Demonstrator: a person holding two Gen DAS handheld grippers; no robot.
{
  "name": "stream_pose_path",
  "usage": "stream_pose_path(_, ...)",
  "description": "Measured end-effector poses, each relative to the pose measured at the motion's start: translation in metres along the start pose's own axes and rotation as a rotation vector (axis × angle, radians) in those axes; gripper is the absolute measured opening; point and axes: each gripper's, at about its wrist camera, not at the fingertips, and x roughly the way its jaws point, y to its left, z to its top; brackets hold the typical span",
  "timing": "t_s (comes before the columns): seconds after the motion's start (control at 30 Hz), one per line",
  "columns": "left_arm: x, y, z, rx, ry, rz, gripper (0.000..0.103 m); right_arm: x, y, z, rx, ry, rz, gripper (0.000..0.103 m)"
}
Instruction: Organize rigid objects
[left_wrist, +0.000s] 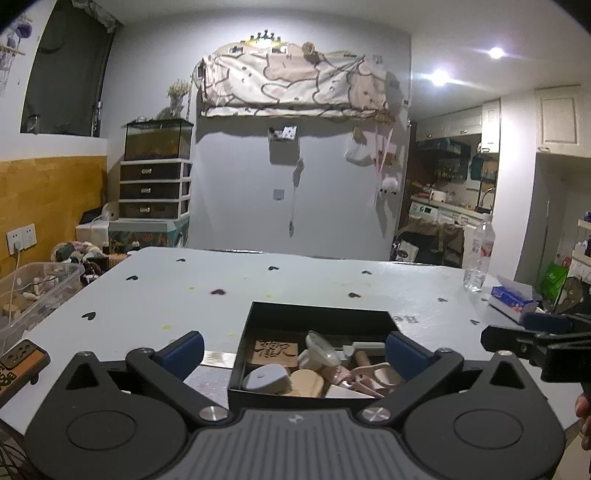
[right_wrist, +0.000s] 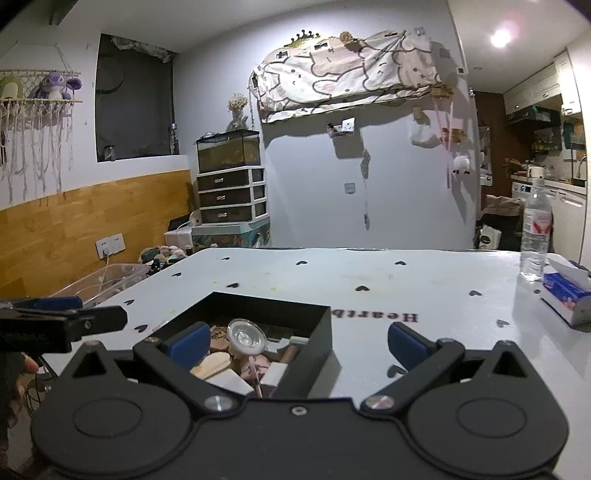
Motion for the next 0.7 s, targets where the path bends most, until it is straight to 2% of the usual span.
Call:
stream_pose_path(0.43,-0.026,-0.012,-0.014,0.025,-0.037,-0.024,0.103,-0.029,-0.006,-0.012,0.005,-0.018,-0.050,0.103)
stream_pose_path(0.7,-0.027,-0.010,-0.019,0.027,-0.013,-0.016,0.103,-0.033,-0.006,-0.017,0.005,-0.013,-0.057,0.103)
